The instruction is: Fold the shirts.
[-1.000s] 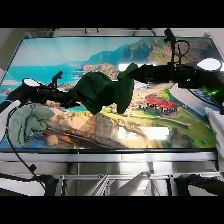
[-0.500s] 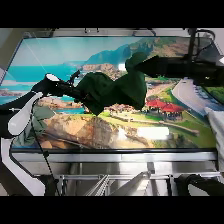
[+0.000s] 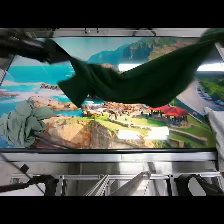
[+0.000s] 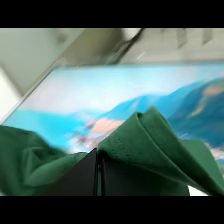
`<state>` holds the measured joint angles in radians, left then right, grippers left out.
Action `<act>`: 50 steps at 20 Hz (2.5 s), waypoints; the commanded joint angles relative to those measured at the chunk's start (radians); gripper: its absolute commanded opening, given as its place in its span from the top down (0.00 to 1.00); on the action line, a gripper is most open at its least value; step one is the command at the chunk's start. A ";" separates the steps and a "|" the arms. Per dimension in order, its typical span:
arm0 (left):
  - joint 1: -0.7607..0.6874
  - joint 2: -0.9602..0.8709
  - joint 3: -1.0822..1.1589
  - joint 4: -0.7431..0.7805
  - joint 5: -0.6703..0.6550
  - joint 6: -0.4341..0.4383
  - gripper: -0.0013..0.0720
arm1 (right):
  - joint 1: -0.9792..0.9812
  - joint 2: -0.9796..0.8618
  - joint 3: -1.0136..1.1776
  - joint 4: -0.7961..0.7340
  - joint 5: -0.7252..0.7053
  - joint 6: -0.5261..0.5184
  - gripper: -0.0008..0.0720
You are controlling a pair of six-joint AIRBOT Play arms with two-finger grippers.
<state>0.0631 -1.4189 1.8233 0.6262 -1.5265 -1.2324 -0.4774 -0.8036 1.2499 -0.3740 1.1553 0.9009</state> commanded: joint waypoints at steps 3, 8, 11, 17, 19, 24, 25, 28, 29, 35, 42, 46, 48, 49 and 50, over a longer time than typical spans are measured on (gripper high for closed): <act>0.213 0.386 0.168 0.011 0.057 -0.003 0.95 | -0.152 0.194 0.095 -0.008 -0.085 -0.068 0.96; 0.360 0.466 -0.085 -0.041 0.021 0.071 0.95 | -0.090 0.097 0.077 -0.004 0.012 -0.005 0.96; 0.233 0.372 -0.309 -0.075 0.016 0.161 0.95 | 0.078 -0.055 -0.021 -0.011 0.084 -0.008 0.96; 0.077 -0.023 -0.462 -0.011 0.201 0.220 0.38 | 0.335 -0.476 -0.172 -0.098 -0.111 -0.006 0.50; 0.117 -0.144 -0.369 -0.017 0.156 0.176 0.01 | 0.311 -0.569 -0.140 -0.097 -0.066 -0.005 0.42; 0.274 -0.244 -0.235 -0.016 -0.101 0.033 0.01 | 0.217 -0.563 -0.125 -0.148 0.188 0.025 0.36; 0.281 -0.225 -0.295 -0.011 -0.132 0.034 0.01 | 0.219 -0.562 -0.144 -0.194 0.195 0.044 0.36; 0.270 -0.124 -0.542 0.135 -0.113 0.035 0.04 | 0.219 -0.576 -0.237 -0.256 0.151 0.043 0.36; 0.261 -0.084 -0.632 0.192 -0.087 0.034 0.03 | 0.218 -0.583 -0.270 -0.263 0.131 0.043 0.36; 0.208 0.095 -0.988 0.302 0.090 0.008 0.04 | 0.270 -0.700 -0.364 -0.254 0.078 0.043 0.36; 0.145 -0.046 -0.993 0.297 0.173 -0.009 0.04 | 0.394 -0.811 -0.363 -0.134 -0.122 0.042 0.36; 0.077 -0.205 -0.844 0.298 0.195 -0.020 0.25 | 0.395 -0.813 -0.344 -0.072 -0.233 0.039 0.38; 0.043 -0.277 -0.776 0.298 0.192 -0.023 0.81 | 0.395 -0.813 -0.336 -0.014 -0.251 0.022 0.66; 0.027 -0.299 -0.752 0.298 0.191 -0.023 0.98 | 0.395 -0.813 -0.332 0.018 -0.251 -0.008 0.80; 0.013 -0.312 -0.734 0.298 0.192 -0.022 0.98 | 0.394 -0.812 -0.326 0.037 -0.251 -0.019 0.96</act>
<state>0.1181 -1.6600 1.0183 0.9237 -1.3411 -1.2499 -0.0856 -1.6138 0.9115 -0.4179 0.9432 0.9226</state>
